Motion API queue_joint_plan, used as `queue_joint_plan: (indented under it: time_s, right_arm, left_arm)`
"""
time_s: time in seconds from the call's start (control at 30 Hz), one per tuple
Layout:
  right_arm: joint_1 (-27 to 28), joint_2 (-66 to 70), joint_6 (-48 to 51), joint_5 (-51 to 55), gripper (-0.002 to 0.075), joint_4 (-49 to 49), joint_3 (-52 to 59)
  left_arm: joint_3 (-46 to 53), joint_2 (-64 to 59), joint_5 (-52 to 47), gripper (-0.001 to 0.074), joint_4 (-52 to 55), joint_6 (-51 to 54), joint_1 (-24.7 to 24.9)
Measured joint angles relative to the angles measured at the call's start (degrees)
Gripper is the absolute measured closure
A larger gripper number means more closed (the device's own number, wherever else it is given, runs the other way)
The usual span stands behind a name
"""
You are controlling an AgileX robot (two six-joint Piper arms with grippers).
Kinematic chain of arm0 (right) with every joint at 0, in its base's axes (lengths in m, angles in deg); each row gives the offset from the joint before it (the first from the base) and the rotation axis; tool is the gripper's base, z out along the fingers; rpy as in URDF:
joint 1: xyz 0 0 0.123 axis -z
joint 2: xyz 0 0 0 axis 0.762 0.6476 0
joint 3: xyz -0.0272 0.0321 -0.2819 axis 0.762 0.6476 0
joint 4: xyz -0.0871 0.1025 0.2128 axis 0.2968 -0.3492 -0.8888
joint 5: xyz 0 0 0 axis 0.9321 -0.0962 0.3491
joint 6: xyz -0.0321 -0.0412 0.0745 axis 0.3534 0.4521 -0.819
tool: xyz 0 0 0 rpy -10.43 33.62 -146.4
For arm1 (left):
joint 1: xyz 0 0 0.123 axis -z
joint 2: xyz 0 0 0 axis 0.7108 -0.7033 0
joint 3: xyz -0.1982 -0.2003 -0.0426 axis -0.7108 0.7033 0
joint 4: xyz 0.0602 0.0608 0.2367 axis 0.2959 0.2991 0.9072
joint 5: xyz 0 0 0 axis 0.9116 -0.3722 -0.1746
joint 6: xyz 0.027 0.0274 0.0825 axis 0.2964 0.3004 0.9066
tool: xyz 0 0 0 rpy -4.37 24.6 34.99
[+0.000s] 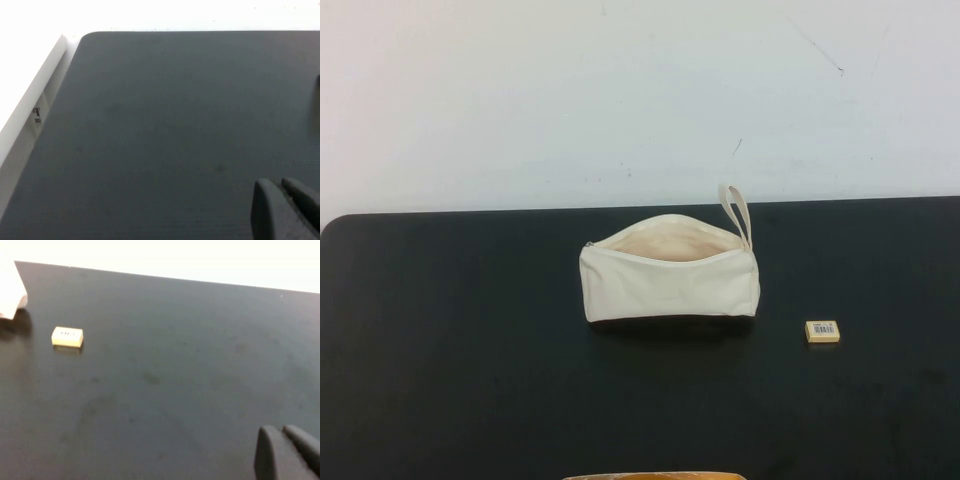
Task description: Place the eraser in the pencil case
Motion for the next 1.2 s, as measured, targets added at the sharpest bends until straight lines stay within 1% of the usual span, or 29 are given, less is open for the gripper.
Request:
queue_joint_plan:
  time_s: [0.43, 0.53, 0.57, 0.6, 0.87, 0.97, 1.2]
  right_arm:
    - [0.0, 0.0, 0.0, 1.3, 0.0726, 0.0, 0.0]
    - [0.0, 0.0, 0.0, -0.6, 0.0726, 0.0, 0.1]
    - [0.0, 0.0, 0.0, -2.3, 0.0726, 0.0, 0.1]
    - [0.0, 0.0, 0.0, -7.3, 0.0726, 0.1, 0.1]
    - [0.0, 0.0, 4.6, -34.7, 0.0726, 0.8, 0.1]
    - [0.0, 0.0, 4.8, -44.4, 0.0726, 0.8, 0.1]
    - [0.0, 0.0, 6.7, -58.6, 0.0726, -1.0, 0.1]
  left_arm:
    - [0.0, 0.0, 0.0, 0.0736, 0.0, 0.0, 0.0]
    - [0.0, 0.0, 0.0, 0.0736, 0.0, 0.0, 0.0]
    - [0.0, 0.0, 0.0, 0.0736, 0.0, 0.0, 0.0]
    - [0.0, 0.0, 0.0, 0.0736, 0.0, 0.0, 0.0]
    - [0.0, 0.0, 0.0, 0.0736, 0.0, 0.1, 0.0]
    - [0.0, 0.0, 0.0, 0.0736, 0.0, 0.1, 0.0]
    - [0.0, 0.0, 0.0, 0.0736, 0.0, 0.1, 0.0]
